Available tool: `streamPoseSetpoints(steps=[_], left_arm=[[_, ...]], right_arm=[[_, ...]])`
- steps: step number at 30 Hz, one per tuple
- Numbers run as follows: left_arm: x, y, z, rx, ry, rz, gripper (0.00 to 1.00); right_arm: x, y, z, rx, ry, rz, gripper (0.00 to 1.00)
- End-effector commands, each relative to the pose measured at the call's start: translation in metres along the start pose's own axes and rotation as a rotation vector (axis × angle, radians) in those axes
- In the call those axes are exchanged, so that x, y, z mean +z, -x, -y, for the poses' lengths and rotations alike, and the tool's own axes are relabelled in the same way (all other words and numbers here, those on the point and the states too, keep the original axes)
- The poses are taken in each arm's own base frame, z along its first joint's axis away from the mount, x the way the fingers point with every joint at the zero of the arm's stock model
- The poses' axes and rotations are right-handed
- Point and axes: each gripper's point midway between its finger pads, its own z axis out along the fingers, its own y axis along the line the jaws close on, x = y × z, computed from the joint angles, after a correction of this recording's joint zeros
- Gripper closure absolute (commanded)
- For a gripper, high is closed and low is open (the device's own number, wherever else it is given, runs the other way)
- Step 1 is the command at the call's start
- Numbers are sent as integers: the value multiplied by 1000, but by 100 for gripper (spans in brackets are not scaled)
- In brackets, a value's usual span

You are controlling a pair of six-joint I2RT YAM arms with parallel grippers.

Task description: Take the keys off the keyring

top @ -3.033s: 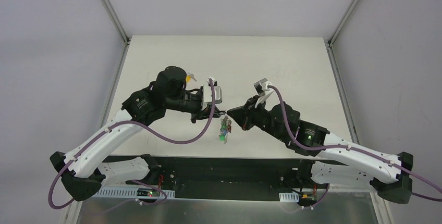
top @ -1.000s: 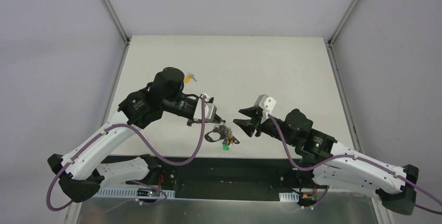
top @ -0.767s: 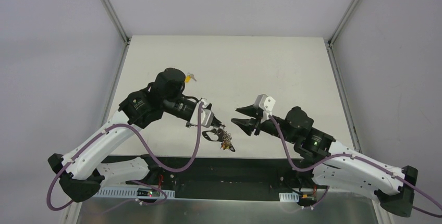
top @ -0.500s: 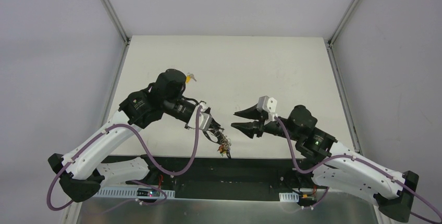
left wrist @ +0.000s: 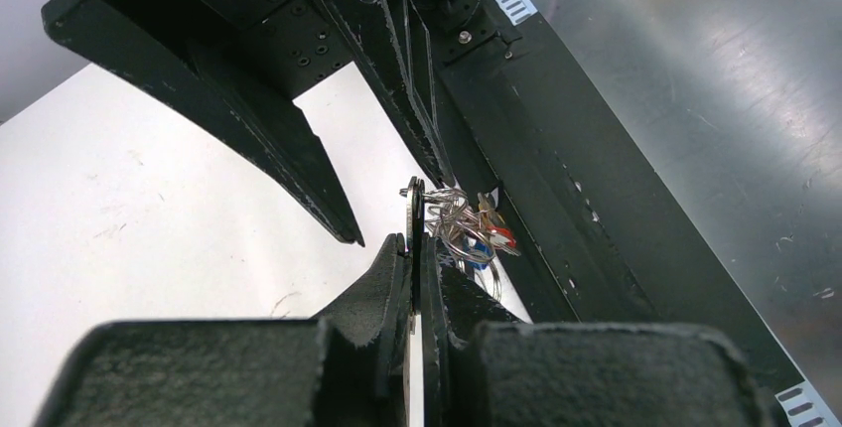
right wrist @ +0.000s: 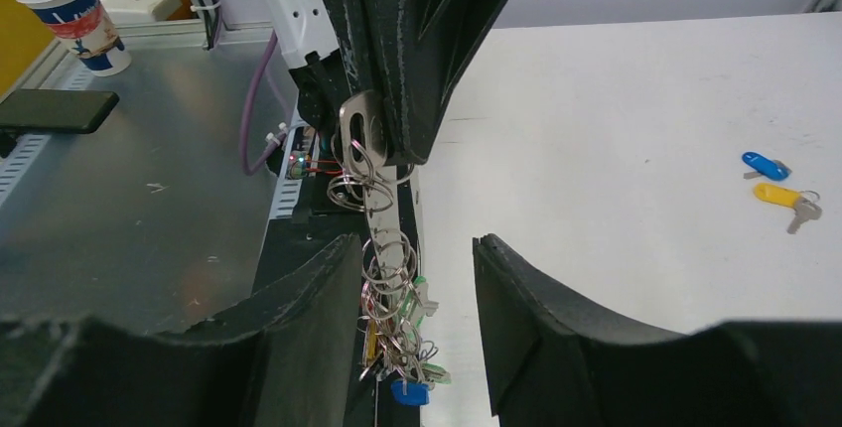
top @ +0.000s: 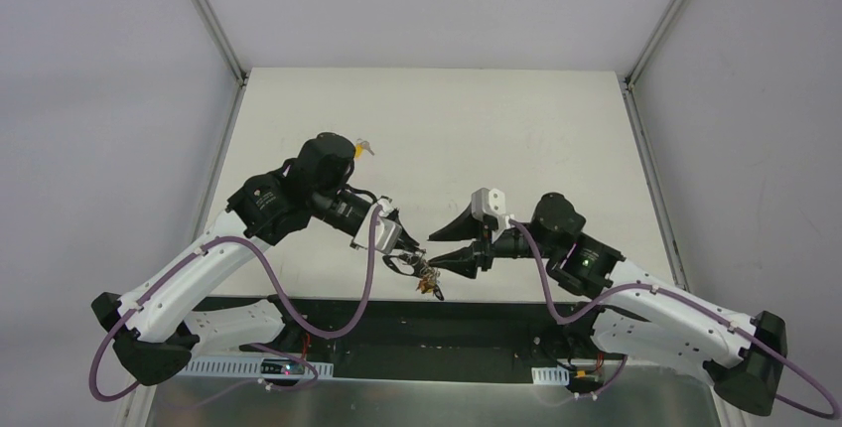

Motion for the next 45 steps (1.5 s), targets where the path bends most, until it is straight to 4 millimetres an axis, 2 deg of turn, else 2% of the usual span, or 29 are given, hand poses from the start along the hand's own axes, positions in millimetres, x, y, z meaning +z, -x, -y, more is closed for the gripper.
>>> streamPoseSetpoints(steps=[1, 7, 17, 32, 35, 38, 45], left_arm=[[-1, 19, 8, 62, -43, 81, 100], [0, 20, 9, 60, -53, 88, 100], [0, 22, 8, 66, -50, 91, 100], [-3, 26, 8, 83, -37, 91, 100], [-4, 25, 7, 85, -32, 87, 100], [-5, 26, 7, 90, -26, 85, 100], [-6, 23, 7, 99, -16, 73, 100]], right_arm=[[5, 48, -13, -50, 95, 122, 49], [11, 56, -18, -46, 139, 151, 49], [13, 51, -34, -19, 254, 130, 50], [8, 48, -40, 18, 264, 124, 76], [7, 47, -40, 23, 259, 125, 85], [5, 46, -41, 33, 253, 126, 100], [2, 48, -37, 98, 206, 128, 100]])
